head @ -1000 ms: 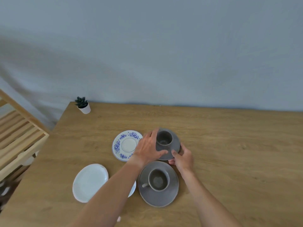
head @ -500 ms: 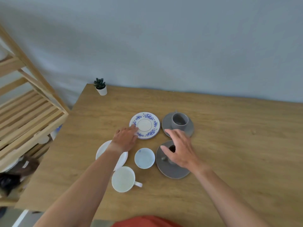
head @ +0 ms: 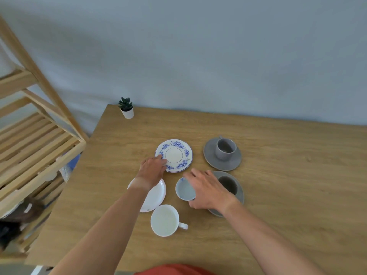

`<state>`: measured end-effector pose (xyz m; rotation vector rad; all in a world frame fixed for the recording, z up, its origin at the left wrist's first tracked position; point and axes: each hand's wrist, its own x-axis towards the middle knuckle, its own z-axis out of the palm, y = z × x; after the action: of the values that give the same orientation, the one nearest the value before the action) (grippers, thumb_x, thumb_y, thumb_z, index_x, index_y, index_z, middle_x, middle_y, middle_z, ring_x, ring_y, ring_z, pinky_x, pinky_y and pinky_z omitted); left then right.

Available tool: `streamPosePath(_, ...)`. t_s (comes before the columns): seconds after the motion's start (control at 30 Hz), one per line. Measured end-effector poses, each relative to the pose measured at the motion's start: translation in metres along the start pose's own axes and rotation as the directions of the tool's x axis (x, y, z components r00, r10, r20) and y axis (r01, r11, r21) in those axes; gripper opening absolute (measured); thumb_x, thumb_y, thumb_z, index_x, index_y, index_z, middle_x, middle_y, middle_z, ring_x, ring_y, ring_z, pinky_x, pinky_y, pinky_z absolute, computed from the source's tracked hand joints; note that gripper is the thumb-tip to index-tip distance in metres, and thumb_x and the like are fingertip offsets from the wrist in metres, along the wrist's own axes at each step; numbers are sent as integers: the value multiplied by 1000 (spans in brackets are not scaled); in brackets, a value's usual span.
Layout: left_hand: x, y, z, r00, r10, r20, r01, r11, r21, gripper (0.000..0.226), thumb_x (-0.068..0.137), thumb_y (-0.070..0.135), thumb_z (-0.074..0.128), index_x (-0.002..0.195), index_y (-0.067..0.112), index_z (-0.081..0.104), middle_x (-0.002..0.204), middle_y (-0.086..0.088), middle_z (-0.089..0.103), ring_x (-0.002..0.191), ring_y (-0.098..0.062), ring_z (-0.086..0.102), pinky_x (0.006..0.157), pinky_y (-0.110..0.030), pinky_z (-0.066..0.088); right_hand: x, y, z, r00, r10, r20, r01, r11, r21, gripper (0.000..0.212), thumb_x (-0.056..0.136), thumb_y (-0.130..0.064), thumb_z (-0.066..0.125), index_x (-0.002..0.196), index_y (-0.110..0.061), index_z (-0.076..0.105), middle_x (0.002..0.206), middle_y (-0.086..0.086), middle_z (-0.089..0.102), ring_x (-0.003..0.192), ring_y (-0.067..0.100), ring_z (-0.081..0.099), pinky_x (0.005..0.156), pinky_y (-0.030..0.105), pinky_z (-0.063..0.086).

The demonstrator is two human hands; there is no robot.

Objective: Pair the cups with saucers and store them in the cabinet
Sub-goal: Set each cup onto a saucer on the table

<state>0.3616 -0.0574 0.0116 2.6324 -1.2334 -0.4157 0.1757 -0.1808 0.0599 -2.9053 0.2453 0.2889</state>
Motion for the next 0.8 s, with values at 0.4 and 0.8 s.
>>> streamPosePath(0.4, 30, -36, -4, 993, -103, 56, 117, 899, -423, 57, 70, 33, 75, 123, 34, 54, 113, 14, 67, 108, -13, 62, 90, -41, 51, 82, 8, -25, 938, 327, -118, -298, 932, 208, 85, 68, -47, 73, 141, -20, 40, 132, 1, 50, 120, 24, 52, 101, 44, 40)
streamPosePath(0.8, 26, -41, 4, 1000, -11, 9, 14, 884, -467, 51, 80, 34, 69, 127, 35, 49, 100, 17, 62, 102, -14, 57, 95, -44, 45, 115, -1, -15, 928, 361, -94, -337, 920, 201, 84, 75, -42, 72, 147, -19, 35, 136, 4, 49, 126, 28, 50, 101, 44, 40)
